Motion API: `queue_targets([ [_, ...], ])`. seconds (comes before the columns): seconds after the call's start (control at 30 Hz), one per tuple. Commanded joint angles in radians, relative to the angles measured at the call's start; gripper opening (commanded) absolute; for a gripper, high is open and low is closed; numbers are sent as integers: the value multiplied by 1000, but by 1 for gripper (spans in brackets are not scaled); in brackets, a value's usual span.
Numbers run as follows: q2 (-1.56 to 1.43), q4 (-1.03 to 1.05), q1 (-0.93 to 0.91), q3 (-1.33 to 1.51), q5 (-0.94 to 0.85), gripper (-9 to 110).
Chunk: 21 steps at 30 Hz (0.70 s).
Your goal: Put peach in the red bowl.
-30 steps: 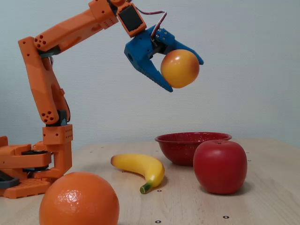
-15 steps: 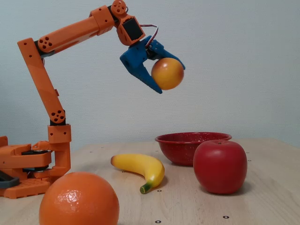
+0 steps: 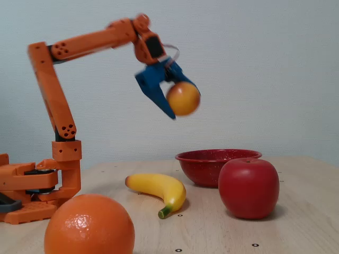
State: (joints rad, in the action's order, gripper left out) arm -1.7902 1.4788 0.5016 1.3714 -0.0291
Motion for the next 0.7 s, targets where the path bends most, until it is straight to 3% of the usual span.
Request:
queue_targets([
  [0.0,-3,-71,18,-75,-34,0],
  [0.67,683,-153,14,-641,-239,0],
])
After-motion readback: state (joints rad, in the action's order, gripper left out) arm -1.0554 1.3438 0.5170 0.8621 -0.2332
